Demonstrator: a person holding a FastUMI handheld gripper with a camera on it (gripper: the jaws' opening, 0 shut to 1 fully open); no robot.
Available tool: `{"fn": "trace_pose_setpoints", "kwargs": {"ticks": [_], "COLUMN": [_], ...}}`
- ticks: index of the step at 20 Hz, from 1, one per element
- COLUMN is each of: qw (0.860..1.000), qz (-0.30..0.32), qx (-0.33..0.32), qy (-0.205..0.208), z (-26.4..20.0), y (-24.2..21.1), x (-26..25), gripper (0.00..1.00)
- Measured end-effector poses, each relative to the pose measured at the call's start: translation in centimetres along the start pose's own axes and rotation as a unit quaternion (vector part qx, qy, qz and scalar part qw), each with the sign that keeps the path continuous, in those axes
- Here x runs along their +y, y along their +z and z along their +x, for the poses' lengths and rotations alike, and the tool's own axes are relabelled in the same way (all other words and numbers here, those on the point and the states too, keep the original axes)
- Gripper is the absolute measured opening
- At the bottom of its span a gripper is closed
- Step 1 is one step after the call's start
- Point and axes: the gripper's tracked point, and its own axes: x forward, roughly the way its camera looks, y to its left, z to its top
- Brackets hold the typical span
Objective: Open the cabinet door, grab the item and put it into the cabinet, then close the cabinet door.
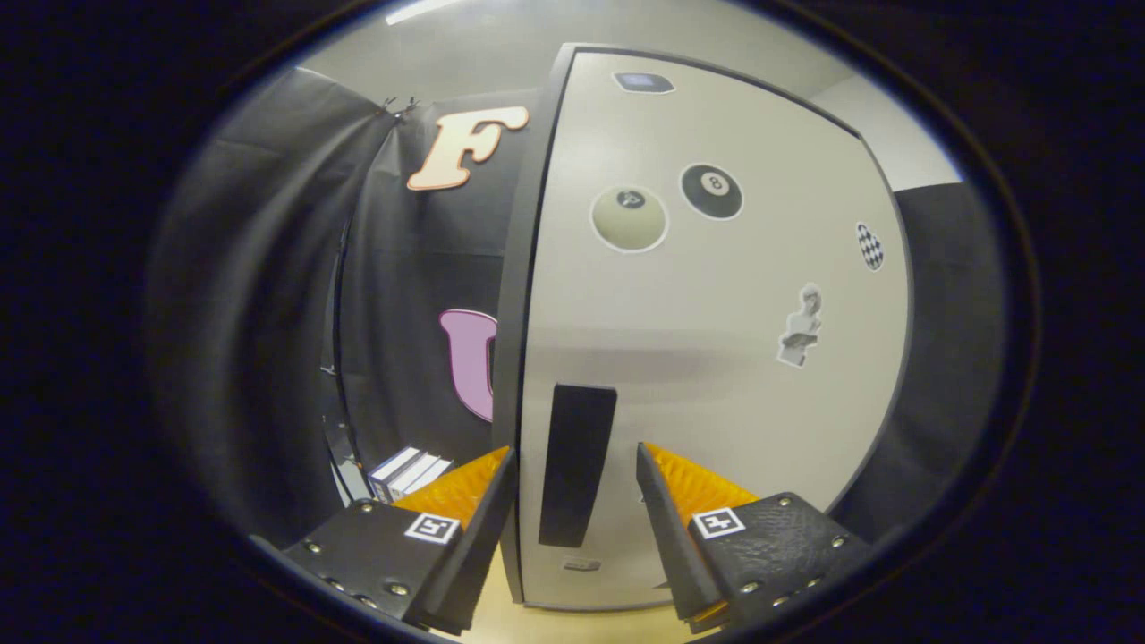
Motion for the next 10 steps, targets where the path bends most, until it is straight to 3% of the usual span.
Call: {"fn": "trace_pose_setpoints", "kwargs": {"ticks": [1, 3, 7, 8, 10], "qw": [1.0, 1.0, 1.0, 0.999, 0.999], "qz": [-0.003, -0.001, -0.001, -0.012, 0.002], "qx": [0.001, -0.003, -0.004, -0.01, -0.013], "qy": [-0.007, -0.01, -0.009, -0.038, -0.036], "z": [0.1, 0.8, 1.0, 0.6, 1.6], "y": [0.0, -0.1, -0.3, -0.2, -0.2], "x": [0.0, 0.4, 0.7, -0.2, -0.3], "gripper": [0.8, 0.61, 0.62, 0.62, 0.36]}}
